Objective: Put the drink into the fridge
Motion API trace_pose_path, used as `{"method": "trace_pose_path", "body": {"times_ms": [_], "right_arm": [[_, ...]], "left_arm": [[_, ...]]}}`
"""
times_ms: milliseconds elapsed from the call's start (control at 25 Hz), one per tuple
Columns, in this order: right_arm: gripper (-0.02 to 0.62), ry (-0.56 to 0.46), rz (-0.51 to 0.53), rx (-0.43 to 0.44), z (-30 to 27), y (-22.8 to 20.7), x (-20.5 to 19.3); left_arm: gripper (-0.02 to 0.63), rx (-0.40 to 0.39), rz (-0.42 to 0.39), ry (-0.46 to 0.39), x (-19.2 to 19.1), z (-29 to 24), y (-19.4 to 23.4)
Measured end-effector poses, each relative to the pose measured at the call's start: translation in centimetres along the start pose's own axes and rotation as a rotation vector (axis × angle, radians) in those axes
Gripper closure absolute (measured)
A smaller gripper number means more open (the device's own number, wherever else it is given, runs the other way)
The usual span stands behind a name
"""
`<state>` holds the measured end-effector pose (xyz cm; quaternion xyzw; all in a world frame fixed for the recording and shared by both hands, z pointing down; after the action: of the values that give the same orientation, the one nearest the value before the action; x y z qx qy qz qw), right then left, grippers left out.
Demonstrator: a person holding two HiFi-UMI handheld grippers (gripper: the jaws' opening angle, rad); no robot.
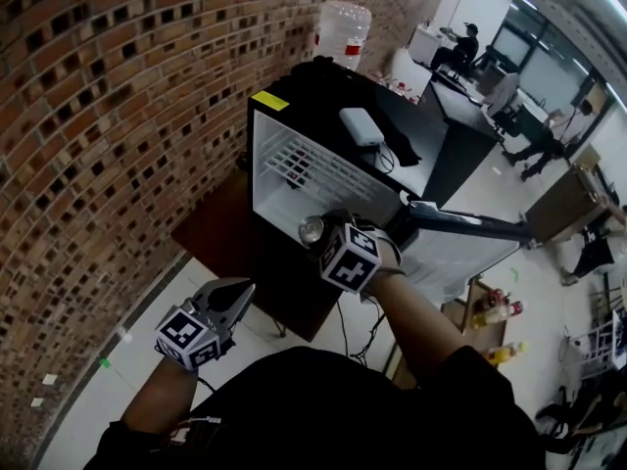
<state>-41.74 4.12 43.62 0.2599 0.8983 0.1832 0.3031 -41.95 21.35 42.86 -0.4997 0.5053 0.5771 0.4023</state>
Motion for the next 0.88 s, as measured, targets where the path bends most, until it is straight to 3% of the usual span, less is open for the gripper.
{"method": "trace_pose_path", "body": {"times_ms": [280,680,880], "right_arm": [[0.258,0.161,0.027,-0.072,-3.9,-2.9,0.7],[0.256,0.427,0.059,-0.222,-8.1,-8.4,-2.0],[0.256,0.528,0.073,-0.250,-9.5,-9.8,-3.6]], "left_arm": [[0.606,-0.015,0.009,-0.002,-0.8,1.9,1.3],[0.606,-0.019,0.051,-0.009,-1.4,3.5,2.8],[0.606,-0.021,0.074,-0.016,-1.4,3.9,3.1]]}}
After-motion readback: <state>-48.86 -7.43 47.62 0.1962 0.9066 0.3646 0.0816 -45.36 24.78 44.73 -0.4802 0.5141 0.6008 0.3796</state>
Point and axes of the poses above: the fingertips, and each gripper's own axes: z backward along the fingers, y to its left, x out of its top, the point moved 2 cm from there along z, backward along the fingers, and after that the axes turned 5 degrees about -x, right-handed, at the moved point
